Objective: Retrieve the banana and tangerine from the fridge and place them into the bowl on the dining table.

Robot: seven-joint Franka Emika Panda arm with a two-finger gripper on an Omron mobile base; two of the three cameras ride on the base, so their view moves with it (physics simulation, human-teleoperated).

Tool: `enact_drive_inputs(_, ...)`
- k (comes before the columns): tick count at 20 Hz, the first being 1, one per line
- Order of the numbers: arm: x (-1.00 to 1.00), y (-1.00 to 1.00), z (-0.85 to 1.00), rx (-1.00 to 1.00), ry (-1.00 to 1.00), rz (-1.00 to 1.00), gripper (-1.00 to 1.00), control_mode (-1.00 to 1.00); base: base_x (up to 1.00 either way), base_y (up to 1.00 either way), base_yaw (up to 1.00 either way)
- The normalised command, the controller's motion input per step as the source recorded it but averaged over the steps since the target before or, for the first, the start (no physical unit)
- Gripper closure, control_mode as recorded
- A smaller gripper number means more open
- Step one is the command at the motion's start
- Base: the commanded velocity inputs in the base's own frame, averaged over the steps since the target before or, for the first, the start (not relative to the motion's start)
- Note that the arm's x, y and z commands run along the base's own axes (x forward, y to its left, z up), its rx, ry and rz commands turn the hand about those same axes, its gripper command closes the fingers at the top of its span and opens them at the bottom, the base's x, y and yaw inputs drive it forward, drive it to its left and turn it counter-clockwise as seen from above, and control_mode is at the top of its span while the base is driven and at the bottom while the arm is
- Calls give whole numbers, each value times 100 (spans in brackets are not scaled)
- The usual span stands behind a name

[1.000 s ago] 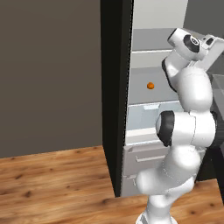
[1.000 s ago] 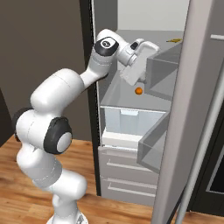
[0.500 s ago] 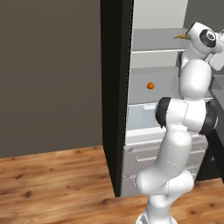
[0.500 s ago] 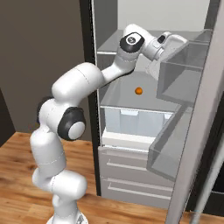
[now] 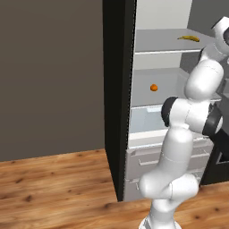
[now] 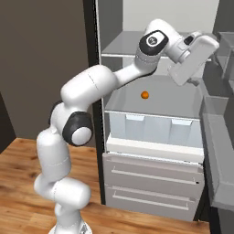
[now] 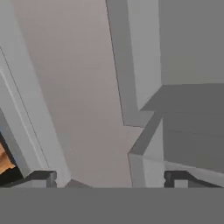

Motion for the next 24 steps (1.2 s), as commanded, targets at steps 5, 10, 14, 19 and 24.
enact_drive_inputs(5,-47,94,-2,-3,-30,0,-100,-100,0,0,0)
enact_drive_inputs(10,-8,100,-63,10,-38,-1,-100,-100,0,0,0)
enact_drive_inputs(14,-1,100,-100,36,-36,-1,-100,-100,0,0,0)
enact_drive_inputs(19,-15,100,-98,35,-33,2,-100,-100,0,0,0)
enact_drive_inputs(24,-24,100,-68,30,-27,16,-100,-100,0,0,0)
